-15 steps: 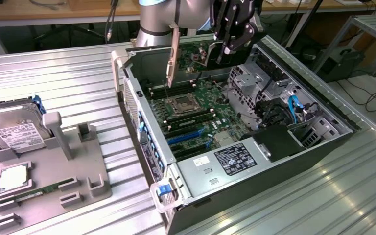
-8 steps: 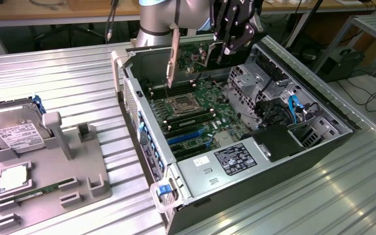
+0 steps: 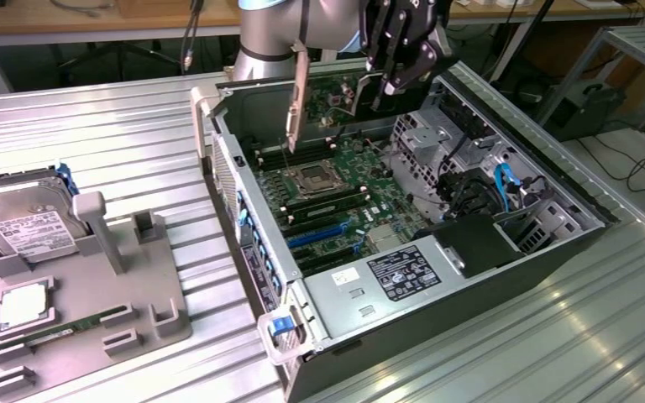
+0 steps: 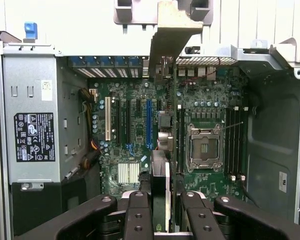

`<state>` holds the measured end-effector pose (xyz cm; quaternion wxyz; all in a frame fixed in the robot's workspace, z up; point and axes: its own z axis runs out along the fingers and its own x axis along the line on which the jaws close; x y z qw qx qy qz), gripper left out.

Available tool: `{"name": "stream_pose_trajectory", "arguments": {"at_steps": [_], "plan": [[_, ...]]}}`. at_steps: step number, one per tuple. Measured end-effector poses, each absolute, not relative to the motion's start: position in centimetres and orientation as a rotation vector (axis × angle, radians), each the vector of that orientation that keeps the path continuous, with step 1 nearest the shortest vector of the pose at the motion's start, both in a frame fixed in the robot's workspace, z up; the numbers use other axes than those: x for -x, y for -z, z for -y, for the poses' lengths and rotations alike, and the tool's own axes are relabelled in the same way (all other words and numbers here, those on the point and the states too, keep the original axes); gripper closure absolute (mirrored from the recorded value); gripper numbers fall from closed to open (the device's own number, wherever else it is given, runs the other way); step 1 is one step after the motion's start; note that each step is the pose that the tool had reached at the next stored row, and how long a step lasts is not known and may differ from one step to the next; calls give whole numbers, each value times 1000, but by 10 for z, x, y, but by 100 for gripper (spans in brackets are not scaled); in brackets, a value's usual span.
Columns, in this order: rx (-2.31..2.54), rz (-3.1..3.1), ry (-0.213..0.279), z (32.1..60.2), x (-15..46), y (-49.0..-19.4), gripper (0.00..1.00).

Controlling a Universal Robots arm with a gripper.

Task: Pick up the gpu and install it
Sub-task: 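Insert the gpu into the slot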

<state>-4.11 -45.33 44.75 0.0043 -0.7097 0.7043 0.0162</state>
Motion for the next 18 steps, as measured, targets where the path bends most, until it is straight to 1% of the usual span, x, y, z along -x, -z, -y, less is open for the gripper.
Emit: {"name": "stream_pose_trajectory", "arguments": {"at_steps": [9,18], "plan": [[2274,-2156,-50,453,41,-446,73],[2273,-2159,-49,453,41,-434,73]]}}
